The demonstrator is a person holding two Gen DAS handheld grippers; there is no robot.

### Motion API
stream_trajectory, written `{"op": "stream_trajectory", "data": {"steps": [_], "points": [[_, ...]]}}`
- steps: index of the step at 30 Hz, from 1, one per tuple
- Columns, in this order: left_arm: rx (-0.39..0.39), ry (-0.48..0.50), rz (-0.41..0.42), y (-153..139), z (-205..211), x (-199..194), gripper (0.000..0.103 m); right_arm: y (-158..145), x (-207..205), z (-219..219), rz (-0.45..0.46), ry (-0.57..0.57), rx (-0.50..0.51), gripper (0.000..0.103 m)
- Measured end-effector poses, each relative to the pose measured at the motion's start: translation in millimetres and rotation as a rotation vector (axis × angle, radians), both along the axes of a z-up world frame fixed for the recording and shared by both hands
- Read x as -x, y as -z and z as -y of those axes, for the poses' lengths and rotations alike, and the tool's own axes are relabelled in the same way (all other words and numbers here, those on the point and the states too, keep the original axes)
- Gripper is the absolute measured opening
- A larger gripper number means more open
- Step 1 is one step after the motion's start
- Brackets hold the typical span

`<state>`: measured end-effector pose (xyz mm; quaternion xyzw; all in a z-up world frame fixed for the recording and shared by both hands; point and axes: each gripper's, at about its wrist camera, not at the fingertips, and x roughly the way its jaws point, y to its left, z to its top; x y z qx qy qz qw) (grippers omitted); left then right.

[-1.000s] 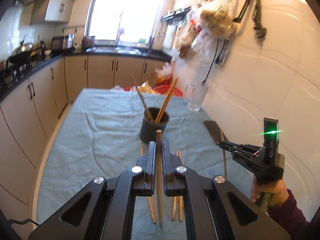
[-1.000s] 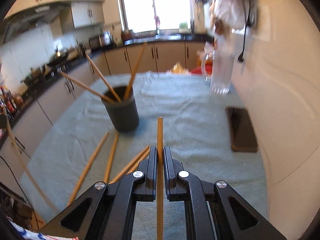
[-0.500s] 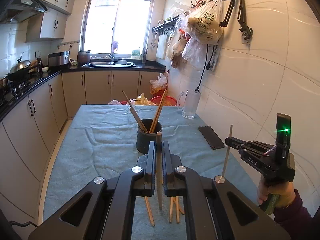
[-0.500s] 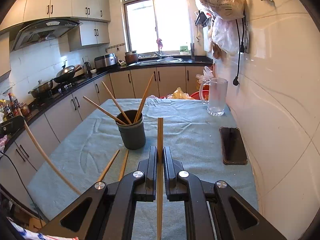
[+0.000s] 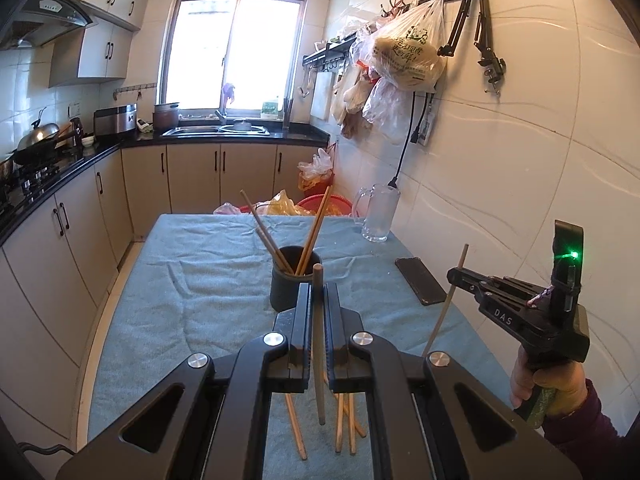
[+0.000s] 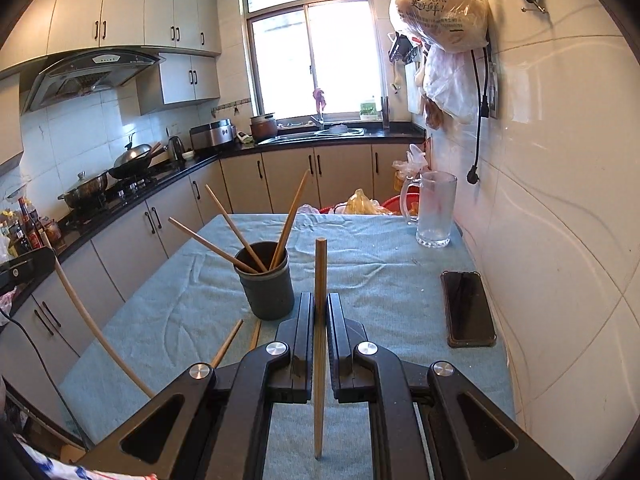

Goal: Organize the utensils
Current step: 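Lower the chopsticks into the black cup and open both grippers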

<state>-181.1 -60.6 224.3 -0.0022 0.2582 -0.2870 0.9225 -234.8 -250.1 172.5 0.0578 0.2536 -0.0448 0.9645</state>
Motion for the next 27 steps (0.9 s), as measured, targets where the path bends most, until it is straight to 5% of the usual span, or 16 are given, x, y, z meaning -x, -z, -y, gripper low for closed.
{"op": "stream_trajectory", "data": {"steps": [17, 27], "points": [[0.035, -0.027, 0.06, -53.0, 21.6, -48.0, 0.005, -43.3, -30.0, 7.1, 0.073, -0.012, -0.003, 0.006], [0.066, -0.107, 0.108, -87.5, 50.4, -118.2, 0.005, -98.7, -96.7, 0.3, 0.161, -0.041, -0.037, 0.006]]}}
